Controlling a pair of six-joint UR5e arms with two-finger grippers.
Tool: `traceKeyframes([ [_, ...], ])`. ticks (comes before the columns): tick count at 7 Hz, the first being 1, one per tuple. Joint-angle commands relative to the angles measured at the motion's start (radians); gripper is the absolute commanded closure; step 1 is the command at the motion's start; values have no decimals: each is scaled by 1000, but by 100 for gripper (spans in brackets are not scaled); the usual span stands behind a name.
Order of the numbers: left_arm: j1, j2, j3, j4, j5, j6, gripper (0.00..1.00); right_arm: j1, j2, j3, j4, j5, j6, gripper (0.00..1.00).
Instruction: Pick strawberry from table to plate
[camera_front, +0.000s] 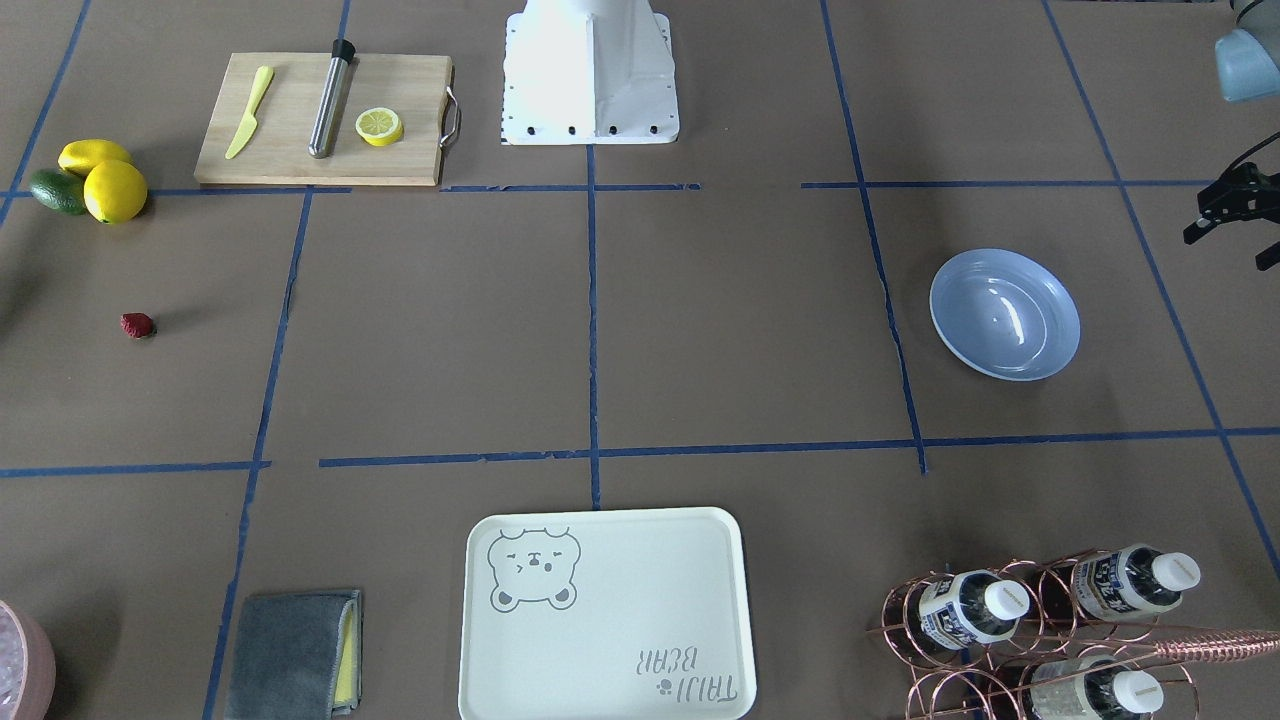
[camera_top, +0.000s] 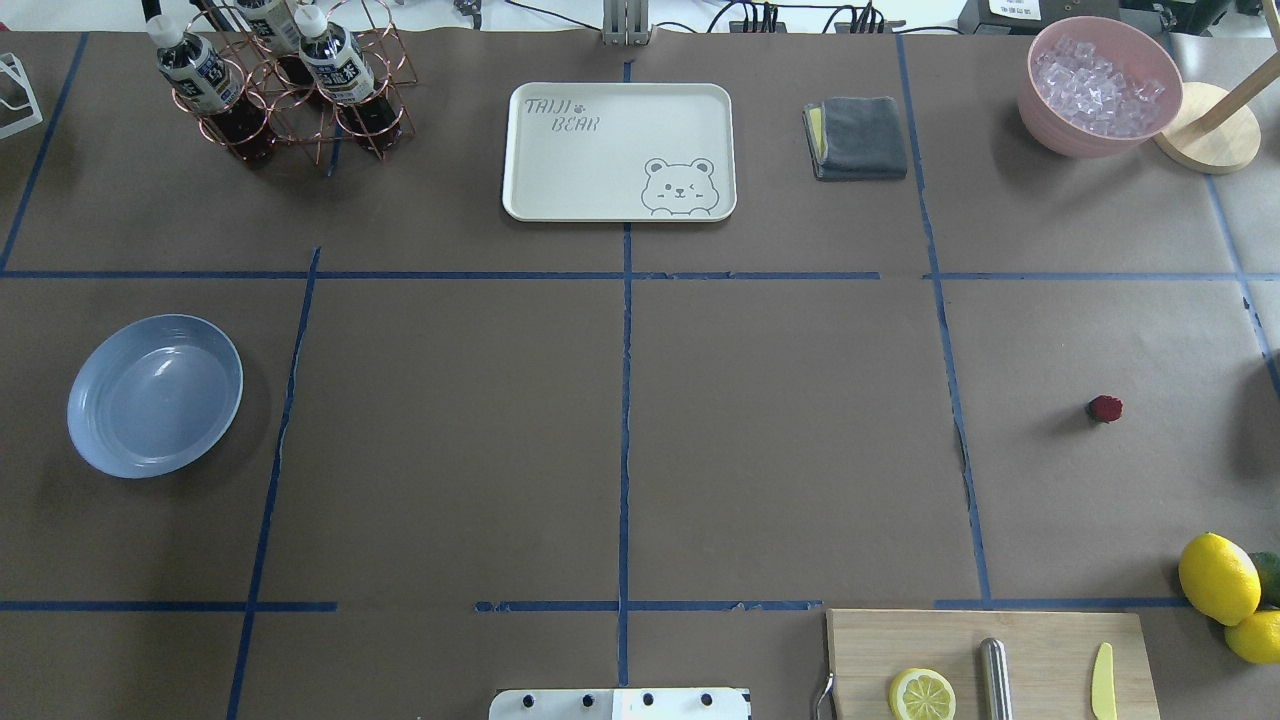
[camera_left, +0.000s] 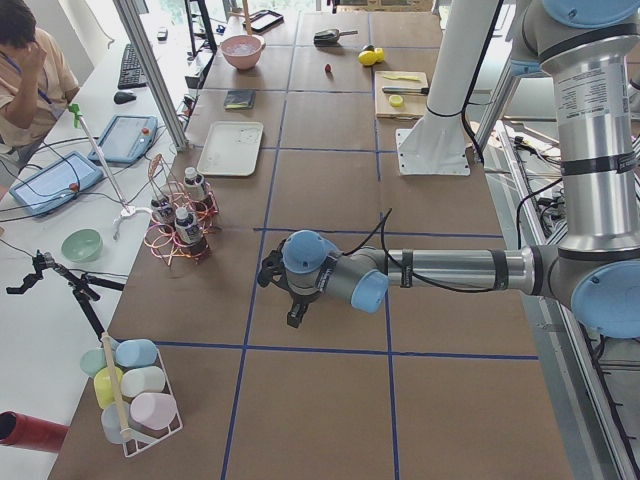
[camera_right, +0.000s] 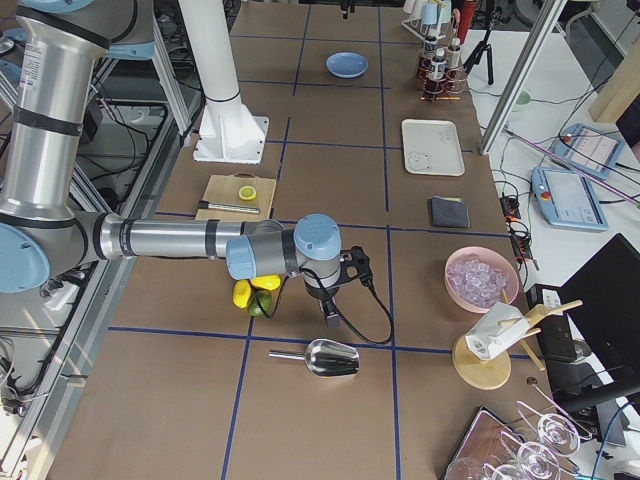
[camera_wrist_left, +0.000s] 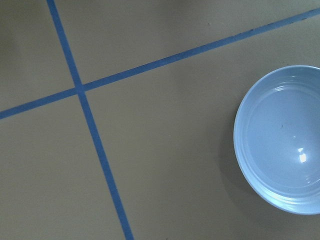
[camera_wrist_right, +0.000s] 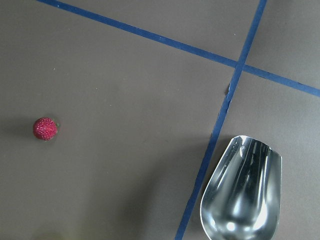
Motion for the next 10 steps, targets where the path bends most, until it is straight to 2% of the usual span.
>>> traceKeyframes([
  [1,119,-7,59,-183,4,-140,0,0,-1,-3,4,12,-1,0],
  [3,207,-30,110,-262,9,-253,0,0,8,-3,-1,20,-1,0],
  [4,208,-42,133,-264,10,-258,0,0,10,-6,-2,55,0,0],
  [5,208,-97,201,-264,10,-258,0,0,10,-14,1,69,0,0],
  [10,211,-147,233,-262,12,-412,1,0,-4,-12,4,72,2,0],
])
